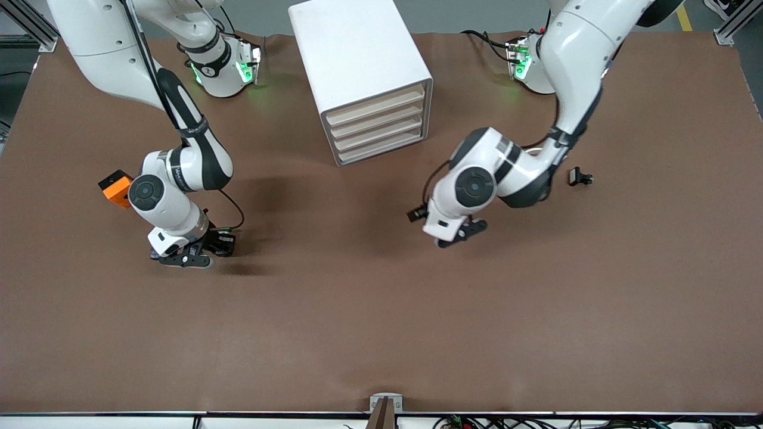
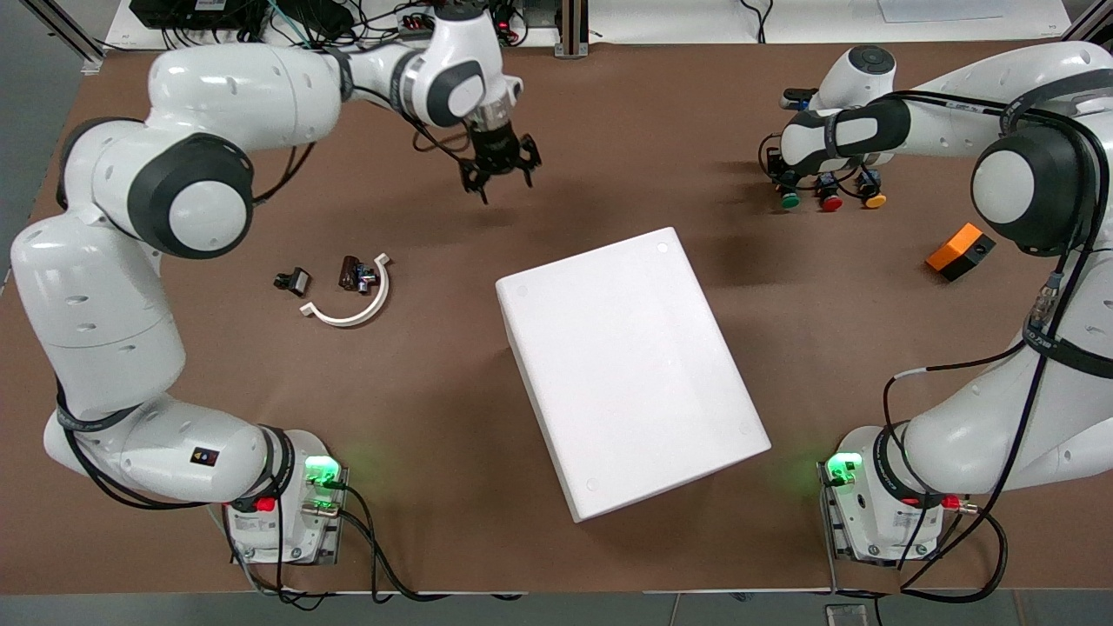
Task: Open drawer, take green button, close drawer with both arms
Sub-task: 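Withdraw the left gripper to rest while the right gripper holds the button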
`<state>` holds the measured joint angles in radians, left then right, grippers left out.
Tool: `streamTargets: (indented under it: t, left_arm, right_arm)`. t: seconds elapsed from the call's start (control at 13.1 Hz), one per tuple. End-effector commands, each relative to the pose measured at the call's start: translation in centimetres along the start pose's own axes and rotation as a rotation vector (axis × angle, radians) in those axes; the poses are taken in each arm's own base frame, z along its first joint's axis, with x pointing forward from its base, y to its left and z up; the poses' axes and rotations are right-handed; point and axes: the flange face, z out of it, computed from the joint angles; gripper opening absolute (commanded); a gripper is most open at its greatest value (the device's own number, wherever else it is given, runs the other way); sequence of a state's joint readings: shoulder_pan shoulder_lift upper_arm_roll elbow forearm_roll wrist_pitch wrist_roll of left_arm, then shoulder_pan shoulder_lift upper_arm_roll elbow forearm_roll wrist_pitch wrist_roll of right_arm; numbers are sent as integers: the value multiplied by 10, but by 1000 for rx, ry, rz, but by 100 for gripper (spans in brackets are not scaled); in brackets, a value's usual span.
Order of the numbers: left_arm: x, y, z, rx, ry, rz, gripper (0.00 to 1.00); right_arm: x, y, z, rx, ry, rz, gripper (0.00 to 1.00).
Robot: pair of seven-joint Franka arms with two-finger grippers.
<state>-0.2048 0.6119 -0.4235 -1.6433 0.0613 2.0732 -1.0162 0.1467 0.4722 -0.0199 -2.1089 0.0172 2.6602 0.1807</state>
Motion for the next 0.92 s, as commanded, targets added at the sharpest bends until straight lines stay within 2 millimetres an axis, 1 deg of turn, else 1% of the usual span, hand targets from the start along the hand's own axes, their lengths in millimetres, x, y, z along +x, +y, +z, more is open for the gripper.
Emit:
streamTargets:
  t: [0.0, 0.15, 0.23, 0.38, 0.46, 0.61, 0.77, 0.84]
  left_arm:
    - [48, -35, -43, 78, 102, 70, 100]
    - [82, -69, -80, 97, 121, 76, 100]
    - [94, -87, -102, 94, 136, 63, 100]
    - [112, -116, -146, 66, 184, 64, 100]
    - [115, -129, -162, 68, 196, 85, 100]
    - [109, -143, -191, 89, 209, 189, 100]
    - [100, -161, -219, 124, 213, 275, 100]
    - [91, -170, -236, 142, 218, 308, 100]
  right_arm:
    - [-3, 9, -2, 14, 6, 6, 0]
    - [-4, 9, 0, 14, 3, 8, 0]
    - [-4, 9, 0, 14, 9, 6, 0]
    - [-7, 10, 6, 15, 18, 7, 0]
    - [-7, 10, 7, 15, 18, 7, 0]
    - [-8, 8, 9, 15, 15, 5, 0]
    - [-9, 9, 13, 14, 9, 9, 0]
    - [-8, 9, 13, 14, 9, 9, 0]
